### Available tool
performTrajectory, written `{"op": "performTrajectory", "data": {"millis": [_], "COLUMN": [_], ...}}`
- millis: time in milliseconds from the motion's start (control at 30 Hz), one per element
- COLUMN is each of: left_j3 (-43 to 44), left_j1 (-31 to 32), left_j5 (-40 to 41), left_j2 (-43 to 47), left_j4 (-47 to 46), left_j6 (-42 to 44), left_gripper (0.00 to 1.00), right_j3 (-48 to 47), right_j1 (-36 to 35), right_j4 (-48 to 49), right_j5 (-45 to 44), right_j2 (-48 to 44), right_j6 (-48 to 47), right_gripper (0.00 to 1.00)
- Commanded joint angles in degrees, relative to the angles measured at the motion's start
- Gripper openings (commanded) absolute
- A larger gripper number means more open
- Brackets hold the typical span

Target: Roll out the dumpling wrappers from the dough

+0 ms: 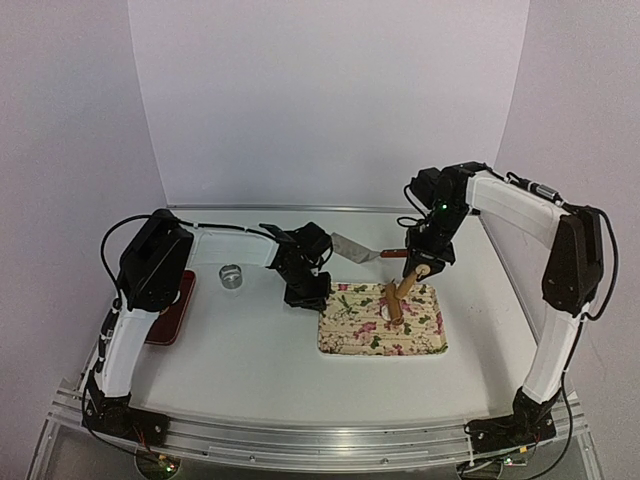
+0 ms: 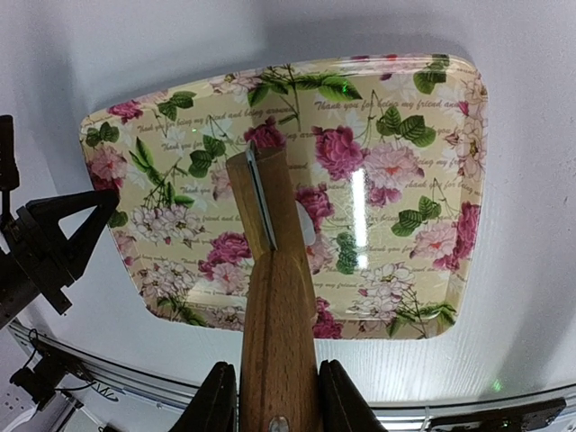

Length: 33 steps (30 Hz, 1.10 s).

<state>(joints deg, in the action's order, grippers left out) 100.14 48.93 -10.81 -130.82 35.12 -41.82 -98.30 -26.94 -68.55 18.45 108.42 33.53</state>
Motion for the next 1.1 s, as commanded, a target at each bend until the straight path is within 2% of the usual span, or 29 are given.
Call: {"op": "performTrajectory", "data": {"millis": [0, 600, 1067], "left_j3": [2.57, 3.31, 4.15], "left_j1": [-0.23, -0.63, -0.84], "left_j5": [0.78, 1.99, 1.01], "left_j2": [-2.20, -2.81, -3.48], "left_j4": [2.64, 4.72, 4.44], "left_j6": [1.06, 1.82, 2.19], "left_gripper": [0.00, 0.00, 0.00], "right_j3": [-1.86, -0.18, -0.02], "right_j1": [-0.23, -0.23, -0.68], "right_j4": [0.40, -2.22, -1.34], "right_j5": [-0.50, -8.46, -7.43], "right_j2": [2.26, 4.25, 6.75], "right_j6": [-1.22, -1.38, -2.25], "right_gripper": [0.00, 0.00, 0.00]}}
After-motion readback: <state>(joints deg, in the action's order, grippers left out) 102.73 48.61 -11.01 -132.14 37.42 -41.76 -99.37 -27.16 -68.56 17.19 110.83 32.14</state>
